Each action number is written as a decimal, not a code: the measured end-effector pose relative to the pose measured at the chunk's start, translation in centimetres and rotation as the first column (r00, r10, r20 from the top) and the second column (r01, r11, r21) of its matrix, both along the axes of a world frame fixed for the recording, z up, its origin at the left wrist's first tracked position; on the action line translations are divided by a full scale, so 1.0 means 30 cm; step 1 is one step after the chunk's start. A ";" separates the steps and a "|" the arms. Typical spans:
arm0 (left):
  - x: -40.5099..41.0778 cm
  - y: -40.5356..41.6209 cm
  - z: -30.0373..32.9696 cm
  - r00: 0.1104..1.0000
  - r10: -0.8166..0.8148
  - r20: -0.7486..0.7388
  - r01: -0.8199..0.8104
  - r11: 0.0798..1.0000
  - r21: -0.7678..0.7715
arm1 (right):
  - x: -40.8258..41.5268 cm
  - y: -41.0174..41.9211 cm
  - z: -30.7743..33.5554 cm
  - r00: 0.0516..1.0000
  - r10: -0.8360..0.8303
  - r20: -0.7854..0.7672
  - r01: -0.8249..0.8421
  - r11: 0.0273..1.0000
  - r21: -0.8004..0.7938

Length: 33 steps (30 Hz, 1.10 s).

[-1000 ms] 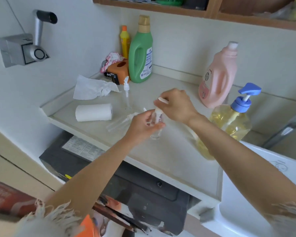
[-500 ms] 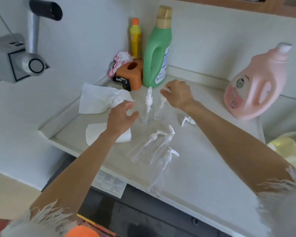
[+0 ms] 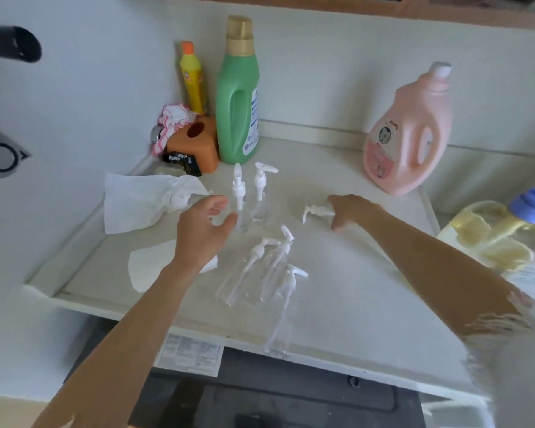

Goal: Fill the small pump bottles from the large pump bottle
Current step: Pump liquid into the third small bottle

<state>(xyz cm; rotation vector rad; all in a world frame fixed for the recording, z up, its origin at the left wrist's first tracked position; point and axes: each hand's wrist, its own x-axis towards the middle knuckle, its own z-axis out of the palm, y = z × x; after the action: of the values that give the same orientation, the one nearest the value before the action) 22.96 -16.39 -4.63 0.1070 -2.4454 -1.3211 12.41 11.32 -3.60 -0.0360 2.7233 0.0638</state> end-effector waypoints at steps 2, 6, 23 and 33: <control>0.016 0.041 0.009 0.998 -0.067 0.002 0.067 0.996 0.059 | 0.019 0.019 -0.040 0.997 -0.037 -0.071 0.033 0.998 -0.055; 0.042 0.148 0.040 0.974 -0.224 0.014 0.220 0.965 0.140 | 0.099 0.032 0.015 0.957 -0.177 -0.229 0.065 0.903 -0.424; 0.158 0.597 0.112 0.914 -0.406 0.011 0.314 0.723 0.615 | 0.591 0.144 0.061 0.925 -0.082 -0.372 -0.155 0.811 -0.564; 0.180 0.634 0.133 0.886 -0.464 0.002 0.340 0.652 0.678 | 0.630 0.262 0.036 0.918 0.071 0.390 0.396 -0.178 -0.901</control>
<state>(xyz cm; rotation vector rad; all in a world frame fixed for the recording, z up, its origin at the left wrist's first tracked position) 28.37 2.62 -0.63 -0.1721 -2.0566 -2.4505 31.31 19.19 -2.51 -0.1090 1.6027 -2.0297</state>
